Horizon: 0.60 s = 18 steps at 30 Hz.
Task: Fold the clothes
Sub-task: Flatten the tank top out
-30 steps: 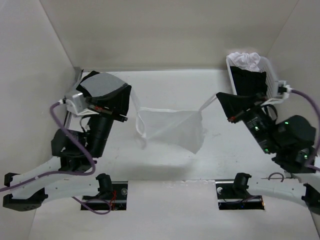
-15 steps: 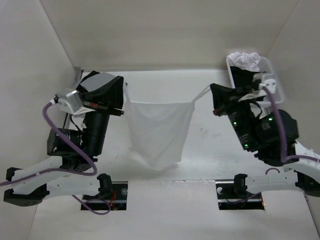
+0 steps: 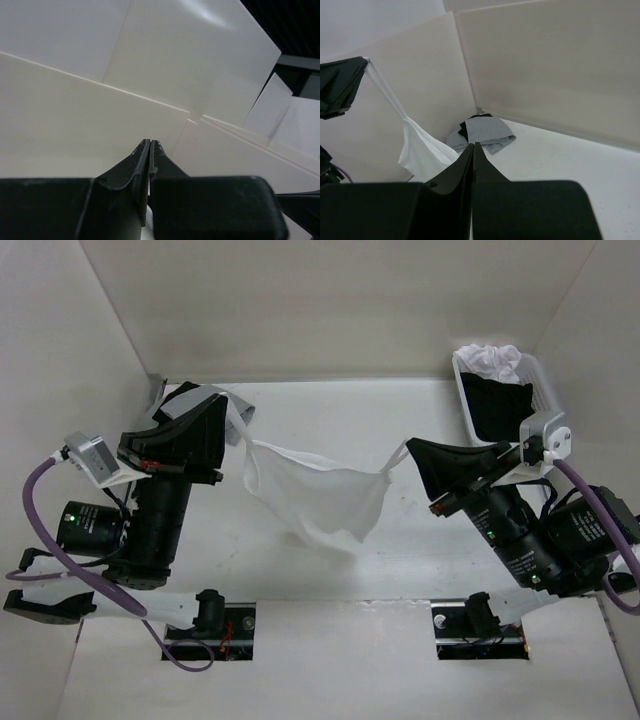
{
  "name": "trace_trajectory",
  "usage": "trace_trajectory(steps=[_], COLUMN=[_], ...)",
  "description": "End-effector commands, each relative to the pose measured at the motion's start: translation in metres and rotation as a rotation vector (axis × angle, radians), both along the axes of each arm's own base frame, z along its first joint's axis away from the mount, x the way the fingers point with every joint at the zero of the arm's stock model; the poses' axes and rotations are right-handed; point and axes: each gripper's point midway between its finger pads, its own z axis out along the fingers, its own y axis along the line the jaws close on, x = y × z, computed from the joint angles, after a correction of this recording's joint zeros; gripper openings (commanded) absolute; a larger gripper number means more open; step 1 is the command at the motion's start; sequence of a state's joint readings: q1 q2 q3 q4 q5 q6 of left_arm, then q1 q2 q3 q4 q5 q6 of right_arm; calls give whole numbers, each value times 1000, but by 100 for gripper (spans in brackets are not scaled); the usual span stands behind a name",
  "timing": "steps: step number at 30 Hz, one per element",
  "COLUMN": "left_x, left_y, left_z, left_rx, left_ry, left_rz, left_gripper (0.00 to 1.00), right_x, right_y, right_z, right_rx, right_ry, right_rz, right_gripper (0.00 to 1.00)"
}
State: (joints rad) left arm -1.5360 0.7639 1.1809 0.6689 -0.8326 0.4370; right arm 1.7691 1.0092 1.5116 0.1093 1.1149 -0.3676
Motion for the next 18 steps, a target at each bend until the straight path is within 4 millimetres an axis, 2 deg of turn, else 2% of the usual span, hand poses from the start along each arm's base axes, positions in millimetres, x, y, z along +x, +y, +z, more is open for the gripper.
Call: trace_trajectory(steps=[1, 3, 5, 7, 9, 13, 15, 16, 18], left_x=[-2, -2, -1, 3, 14, 54, 88, 100, 135], left_y=[11, 10, 6, 0, -5, -21, -29, -31, -33], left_z=[14, 13, 7, -5, -26, -92, -138, -151, -179], left_rx=[-25, -18, 2, 23, 58, 141, 191, 205, 230], left_ry=[-26, -31, -36, -39, -27, 36, 109, 134, 193], left_rz=[39, 51, 77, 115, 174, 290, 332, 335, 320], left_gripper=[0, 0, 1, 2, 3, 4, 4, 4, 4], right_x=[6, 10, 24, 38, 52, 83, 116, 131, 174], right_y=[-20, -23, -30, -35, -33, -11, -2, -1, -3], right_z=[12, 7, 1, -8, -20, -51, -74, -83, -110], right_rx=[49, 53, 61, 76, 80, 55, 46, 43, 38], right_ry=[2, -2, -7, -17, -19, 30, 84, 105, 171], right_rz=[-70, -90, -147, -187, -211, -165, -147, -147, -165], right_gripper=[0, 0, 0, 0, 0, 0, 0, 0, 0])
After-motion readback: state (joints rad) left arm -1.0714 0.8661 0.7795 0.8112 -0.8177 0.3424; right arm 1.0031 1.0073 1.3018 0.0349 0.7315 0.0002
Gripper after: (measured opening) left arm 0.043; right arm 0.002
